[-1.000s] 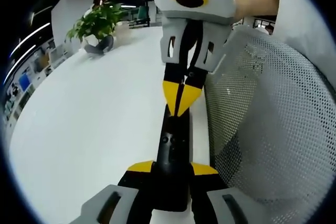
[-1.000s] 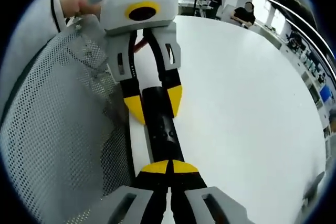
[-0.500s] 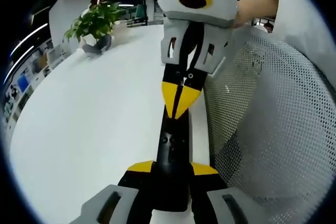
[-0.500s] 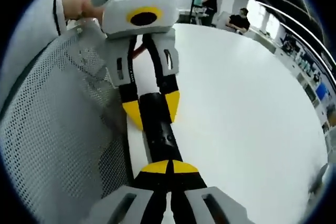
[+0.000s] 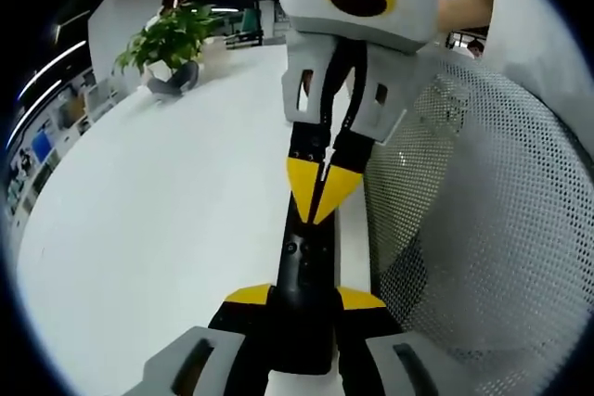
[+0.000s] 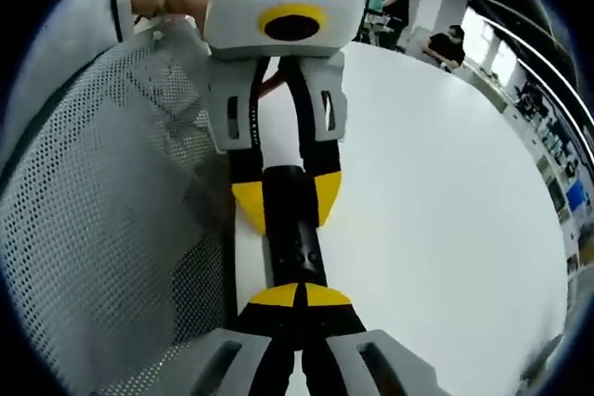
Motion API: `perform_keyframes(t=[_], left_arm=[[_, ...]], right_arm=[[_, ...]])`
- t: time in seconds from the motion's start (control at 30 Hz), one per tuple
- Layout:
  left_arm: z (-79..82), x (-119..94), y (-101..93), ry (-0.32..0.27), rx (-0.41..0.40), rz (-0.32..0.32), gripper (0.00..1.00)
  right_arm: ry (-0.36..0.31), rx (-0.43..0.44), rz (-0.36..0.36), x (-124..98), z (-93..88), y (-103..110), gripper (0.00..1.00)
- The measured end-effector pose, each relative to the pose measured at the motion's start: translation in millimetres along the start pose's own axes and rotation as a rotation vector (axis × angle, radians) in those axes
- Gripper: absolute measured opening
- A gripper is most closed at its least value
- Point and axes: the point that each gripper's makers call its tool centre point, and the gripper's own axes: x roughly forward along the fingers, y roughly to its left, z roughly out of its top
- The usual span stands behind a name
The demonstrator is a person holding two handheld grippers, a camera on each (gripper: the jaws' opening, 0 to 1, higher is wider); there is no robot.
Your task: Press the specified remote control buttons in sequence, fully releasing each button before pressing the next.
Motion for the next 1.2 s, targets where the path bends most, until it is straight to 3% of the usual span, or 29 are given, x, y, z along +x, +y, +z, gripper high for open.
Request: perform_keyframes(t=[0.03,0.13,0.23,0.37,0.47,0.73,0.8,1.03,1.2], left_arm=[[0.0,0.0,0.0,0.002,0.001,0.000,0.24],[0.1,0.1,0.3,0.003,0.004,-0.002,0.24],[0.1,0.0,0.5,0.000,0.002,-0.002,0.24],[0.1,0.1,1.0,-0.001,-0.001,0.002,0.24],[0.4,0.3,0.9,-0.002,-0.002,0.003,0.24],[0.7,0.0,1.0,-0.007,-0.005,0.004,0.24],[0.7,0.0,0.9,-0.006,-0.005,0.004,0.24],[0.9,0.0,1.3,-0.009,0.011,-0.013,0.24],[1.4,0.4,0.4,0.006,0.026,-0.017,0.24]], right_arm=[[0.039,-0.058,0.015,0.9,0.3,0.0,0.00],[0.061,-0.047,0.024,3.0,2.0,-1.4,0.00],[-0.008,0.043,0.009,1.6,1.1,-2.3,0.00],[-0.098,0.076,-0.048,0.3,2.2,-2.1,0.00],[-0.145,0.147,-0.023,0.0,5.6,0.2,0.00],[-0.139,0.136,-0.004,0.4,9.0,1.2,0.00],[-0.101,0.093,-0.013,1.8,8.0,0.2,0.00],[-0.039,0.155,-0.037,3.8,7.9,-3.3,0.00],[-0.058,0.224,-0.047,2.8,6.3,-3.1,0.00]])
